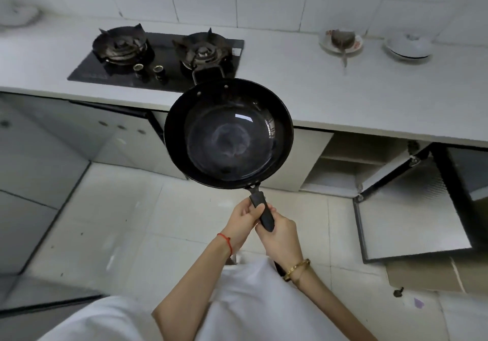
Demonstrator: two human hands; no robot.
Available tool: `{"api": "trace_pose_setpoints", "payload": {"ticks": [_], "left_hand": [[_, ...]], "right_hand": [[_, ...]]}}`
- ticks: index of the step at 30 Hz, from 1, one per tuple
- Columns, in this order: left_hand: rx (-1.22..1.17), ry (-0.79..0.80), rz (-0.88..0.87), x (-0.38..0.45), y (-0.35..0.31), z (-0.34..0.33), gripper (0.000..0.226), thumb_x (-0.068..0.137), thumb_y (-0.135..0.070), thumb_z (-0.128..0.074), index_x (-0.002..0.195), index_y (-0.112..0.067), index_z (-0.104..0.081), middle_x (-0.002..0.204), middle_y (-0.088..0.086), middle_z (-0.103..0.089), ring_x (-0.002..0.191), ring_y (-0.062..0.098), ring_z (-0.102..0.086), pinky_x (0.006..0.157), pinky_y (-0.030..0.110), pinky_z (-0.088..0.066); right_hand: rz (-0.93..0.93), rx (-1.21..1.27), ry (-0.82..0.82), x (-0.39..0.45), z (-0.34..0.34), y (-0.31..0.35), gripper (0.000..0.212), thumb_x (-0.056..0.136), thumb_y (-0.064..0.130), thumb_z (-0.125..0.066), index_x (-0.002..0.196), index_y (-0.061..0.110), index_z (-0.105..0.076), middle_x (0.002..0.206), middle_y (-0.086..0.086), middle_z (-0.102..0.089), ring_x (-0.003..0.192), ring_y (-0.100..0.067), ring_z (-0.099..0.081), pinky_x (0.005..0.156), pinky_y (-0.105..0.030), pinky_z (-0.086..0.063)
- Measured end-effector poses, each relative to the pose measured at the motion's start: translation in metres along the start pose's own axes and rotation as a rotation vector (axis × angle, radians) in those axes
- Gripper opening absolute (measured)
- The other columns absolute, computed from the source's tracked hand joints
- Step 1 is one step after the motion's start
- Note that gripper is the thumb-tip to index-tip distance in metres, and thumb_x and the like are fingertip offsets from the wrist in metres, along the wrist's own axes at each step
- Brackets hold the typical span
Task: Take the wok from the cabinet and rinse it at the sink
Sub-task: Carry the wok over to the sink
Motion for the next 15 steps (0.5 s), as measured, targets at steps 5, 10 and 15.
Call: {"api": "trace_pose_setpoints", "payload": {"ticks": [5,10,15], "left_hand": [[-0.083,-0.148,-0.064,-0.005,-0.011,0.042,0.014,0.098,-0.001,-0.048,0.108,-0.003,-0.058,0.104,0.015,-0.066,0.108,0.028,-0.062,0.106,0.041,-0.046],[-0.143,-0.286,-0.130,-0.012,-0.022,0.094,0.014,0.098,-0.003,-0.049,0.107,-0.005,-0.059,0.103,0.014,-0.067,0.108,0.028,-0.062,0.106,0.042,-0.045],[-0.217,-0.396,-0.193,-0.018,-0.044,0.153,0.012,0.098,-0.002,-0.049,0.106,-0.003,-0.058,0.098,0.011,-0.068,0.102,0.027,-0.063,0.099,0.036,-0.050]], "right_hand": [[0.071,-0.023,0.167,0.018,-0.037,0.020,0.010,0.086,0.022,-0.064,0.090,0.013,-0.067,0.066,0.010,-0.063,0.062,-0.001,-0.060,0.055,-0.009,-0.039],[0.130,-0.011,0.315,0.032,-0.081,0.052,0.007,0.086,0.021,-0.064,0.088,0.015,-0.068,0.067,0.008,-0.064,0.063,-0.001,-0.061,0.054,-0.010,-0.041],[0.172,-0.062,0.429,0.048,-0.140,0.085,0.014,0.086,0.026,-0.064,0.092,0.015,-0.070,0.073,0.005,-0.068,0.065,-0.008,-0.064,0.056,-0.014,-0.045]]}}
Point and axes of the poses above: each hand's wrist, its own x-axis towards the middle knuckle, its own z-axis out of the back of the hand, y = z × x, the point moved 5 cm from there along x, towards the middle knuckle
